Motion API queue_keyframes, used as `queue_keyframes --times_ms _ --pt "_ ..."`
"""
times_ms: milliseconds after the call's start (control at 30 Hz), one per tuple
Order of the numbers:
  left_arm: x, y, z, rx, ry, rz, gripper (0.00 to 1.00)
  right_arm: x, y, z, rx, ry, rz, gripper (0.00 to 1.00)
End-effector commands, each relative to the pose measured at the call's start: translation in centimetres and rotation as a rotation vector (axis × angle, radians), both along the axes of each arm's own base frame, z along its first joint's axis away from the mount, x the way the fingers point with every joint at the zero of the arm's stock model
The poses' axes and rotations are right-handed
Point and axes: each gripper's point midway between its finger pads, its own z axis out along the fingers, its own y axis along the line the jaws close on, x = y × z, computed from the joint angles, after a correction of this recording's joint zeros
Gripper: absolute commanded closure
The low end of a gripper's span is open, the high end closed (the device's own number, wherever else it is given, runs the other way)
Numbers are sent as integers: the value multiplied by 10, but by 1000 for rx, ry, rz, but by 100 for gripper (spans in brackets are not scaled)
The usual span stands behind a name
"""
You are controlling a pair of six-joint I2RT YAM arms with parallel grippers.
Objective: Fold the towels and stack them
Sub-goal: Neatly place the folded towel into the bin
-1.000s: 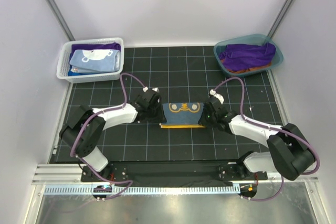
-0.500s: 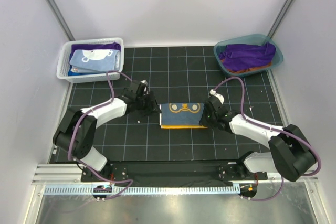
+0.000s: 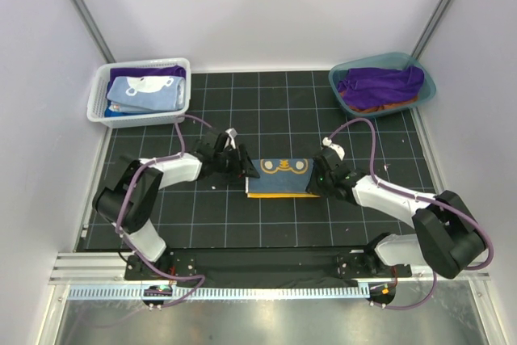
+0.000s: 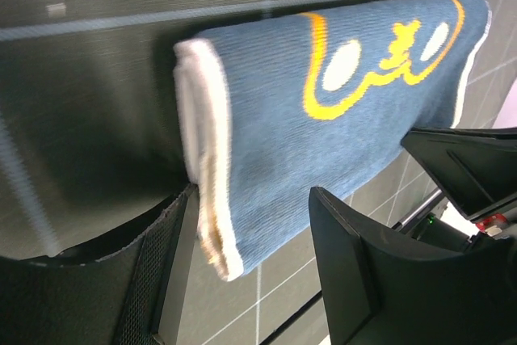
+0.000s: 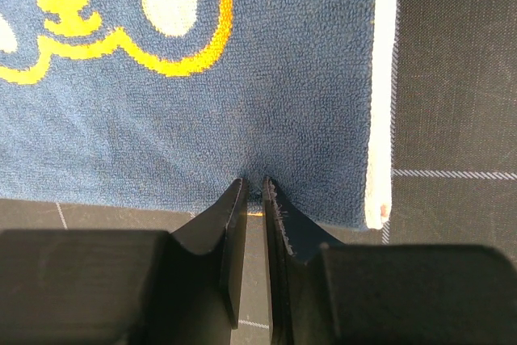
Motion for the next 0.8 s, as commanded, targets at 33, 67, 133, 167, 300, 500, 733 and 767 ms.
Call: queue_keyframes --times_ms 33,67,133,167,300,500,733,767 --pt "-18 -3 -38 90 65 -19 38 10 5 7 8 -25 -5 78" --pt "-20 -4 -41 99 70 -16 38 10 5 7 8 -25 -6 78" --pt "-22 -6 -48 113 73 -11 38 10 5 9 8 -28 -3 78" --pt "-23 -6 -51 119 82 -6 39 11 5 9 8 -29 -4 78" --pt "-20 -8 -50 127 74 7 50 10 5 10 6 -29 2 78" --pt "5 5 -30 249 -6 36 88 13 8 25 22 -57 19 69" --pt "58 48 -3 611 -136 82 100 28 16 78 42 -147 60 51" --pt "71 61 2 695 -174 112 100 29 16 83 39 -157 62 50"
